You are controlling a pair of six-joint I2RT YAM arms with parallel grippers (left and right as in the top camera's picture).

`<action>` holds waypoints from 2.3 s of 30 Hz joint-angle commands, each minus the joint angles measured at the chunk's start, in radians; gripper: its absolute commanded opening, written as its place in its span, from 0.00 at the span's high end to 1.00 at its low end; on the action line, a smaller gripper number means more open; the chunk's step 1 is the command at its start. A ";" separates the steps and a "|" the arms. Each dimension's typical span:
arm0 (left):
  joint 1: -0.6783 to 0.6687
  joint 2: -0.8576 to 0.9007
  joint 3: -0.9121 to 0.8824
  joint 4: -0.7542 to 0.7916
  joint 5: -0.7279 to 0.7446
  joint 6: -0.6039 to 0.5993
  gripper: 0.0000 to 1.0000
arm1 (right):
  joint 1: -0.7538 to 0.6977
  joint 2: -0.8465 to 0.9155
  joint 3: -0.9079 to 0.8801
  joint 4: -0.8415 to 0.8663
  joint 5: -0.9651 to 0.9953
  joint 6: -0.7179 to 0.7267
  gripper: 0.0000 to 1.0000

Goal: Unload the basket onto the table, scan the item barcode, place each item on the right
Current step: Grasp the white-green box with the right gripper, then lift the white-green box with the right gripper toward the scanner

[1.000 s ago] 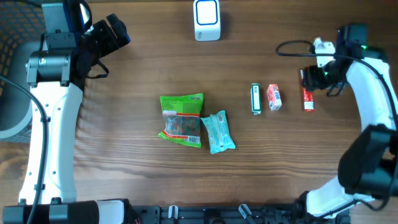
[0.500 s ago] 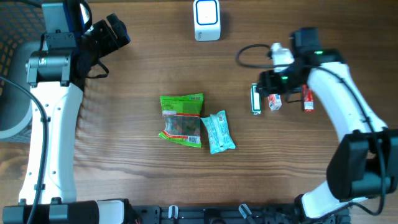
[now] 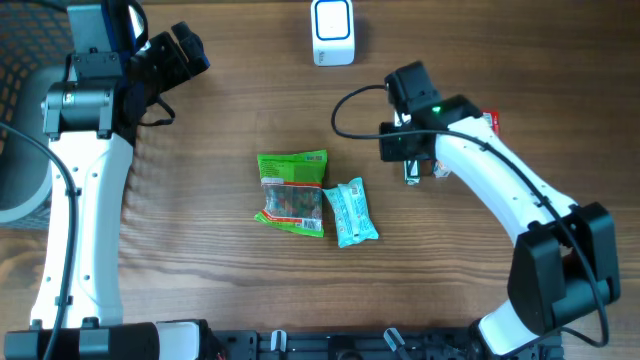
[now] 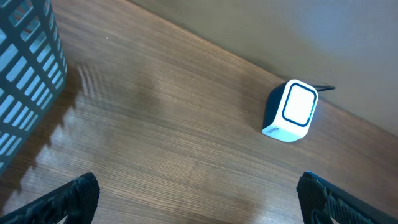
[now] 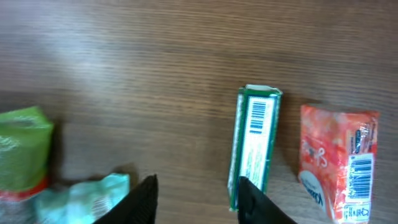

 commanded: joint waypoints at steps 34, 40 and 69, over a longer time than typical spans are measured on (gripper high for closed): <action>-0.001 0.004 0.000 0.002 -0.017 0.015 0.00 | 0.008 0.019 -0.270 0.420 0.061 -0.050 0.71; -0.001 0.004 0.000 0.002 -0.017 0.015 0.00 | 0.069 0.016 -0.254 0.415 0.011 -0.077 0.71; -0.001 0.004 0.000 0.002 -0.017 0.015 0.00 | -0.040 0.022 -0.263 0.439 -0.166 -0.314 0.66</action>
